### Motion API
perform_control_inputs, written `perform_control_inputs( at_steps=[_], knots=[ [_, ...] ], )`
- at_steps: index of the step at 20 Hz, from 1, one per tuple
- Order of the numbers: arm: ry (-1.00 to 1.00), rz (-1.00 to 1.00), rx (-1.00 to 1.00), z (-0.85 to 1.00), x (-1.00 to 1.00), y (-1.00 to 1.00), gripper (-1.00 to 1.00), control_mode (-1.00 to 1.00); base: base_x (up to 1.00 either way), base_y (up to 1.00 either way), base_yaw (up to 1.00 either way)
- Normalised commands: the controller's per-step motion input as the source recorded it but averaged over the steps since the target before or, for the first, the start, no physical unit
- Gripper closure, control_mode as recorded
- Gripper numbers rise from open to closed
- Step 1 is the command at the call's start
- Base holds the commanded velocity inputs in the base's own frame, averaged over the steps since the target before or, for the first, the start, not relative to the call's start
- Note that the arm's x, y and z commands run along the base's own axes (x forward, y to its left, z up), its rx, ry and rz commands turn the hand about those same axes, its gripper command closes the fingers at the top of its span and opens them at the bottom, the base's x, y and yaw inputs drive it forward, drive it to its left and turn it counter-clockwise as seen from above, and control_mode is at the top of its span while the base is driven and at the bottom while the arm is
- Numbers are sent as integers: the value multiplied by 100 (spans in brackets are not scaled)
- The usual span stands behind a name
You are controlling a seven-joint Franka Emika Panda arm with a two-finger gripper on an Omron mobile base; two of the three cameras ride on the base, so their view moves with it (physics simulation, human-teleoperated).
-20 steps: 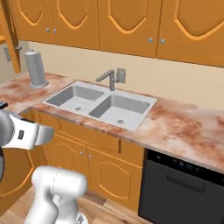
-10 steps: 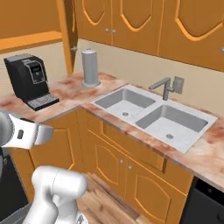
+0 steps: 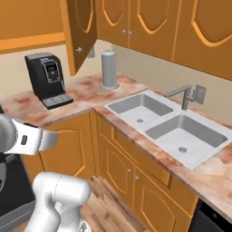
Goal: Close all open cabinet doors.
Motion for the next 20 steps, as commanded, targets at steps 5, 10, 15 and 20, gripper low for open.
perform_control_inputs(
  at_steps=[5, 10, 15, 20],
  knots=[
    [0, 0, 0, 0, 0, 0, -100, 100, 32, -28, 40],
    [0, 0, 0, 0, 0, 0, -100, 100, 13, -24, 42],
    [0, 0, 0, 0, 0, 0, -100, 100, -27, -44, 36],
    [0, 0, 0, 0, 0, 0, -100, 100, 0, -27, 33]
  ],
)
